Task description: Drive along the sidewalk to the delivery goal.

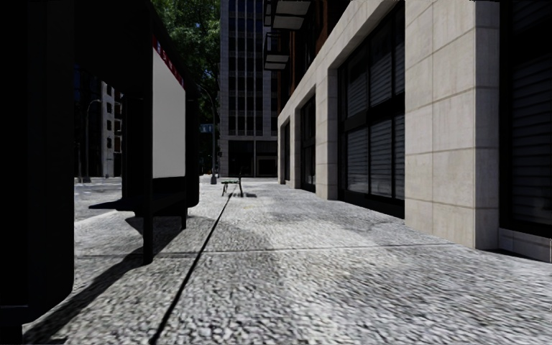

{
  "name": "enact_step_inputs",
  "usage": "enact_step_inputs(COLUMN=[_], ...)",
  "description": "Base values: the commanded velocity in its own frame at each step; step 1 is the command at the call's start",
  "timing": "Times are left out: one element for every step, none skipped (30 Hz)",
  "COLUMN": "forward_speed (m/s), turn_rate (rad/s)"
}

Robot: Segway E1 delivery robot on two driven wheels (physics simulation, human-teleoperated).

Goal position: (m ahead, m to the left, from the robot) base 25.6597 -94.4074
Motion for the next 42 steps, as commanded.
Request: enact_step_inputs(forward_speed=[2.00, 2.00, 2.00, 2.00, 2.00, 2.00, 2.00, 2.00, 2.00, 2.00, 2.00, 2.00, 2.00, 2.00, 2.00, 2.00, 2.00, 2.00, 2.00, 2.00, 2.00, 2.00, 2.00, 2.00, 2.00, 2.00, 2.00, 2.00, 2.00, 2.00, 2.00, 2.00, 2.00, 2.00, 2.00, 2.00, 2.00, 2.00, 2.00, 2.00, 2.00, 2.00], turn_rate=[0.00, 0.00, 0.00, 0.00, 0.00, 0.00, 0.00, 0.00, 0.00, 0.00, 0.00, 0.00, 0.00, 0.00, 0.00, 0.00, 0.00, 0.00, 0.00, 0.00, 0.00, 0.00, 0.00, 0.00, 0.00, 0.00, 0.00, 0.00, 0.00, 0.00, 0.00, 0.00, 0.00, 0.00, 0.00, 0.00, 0.00, 0.00, 0.00, 0.00, 0.00, 0.00])
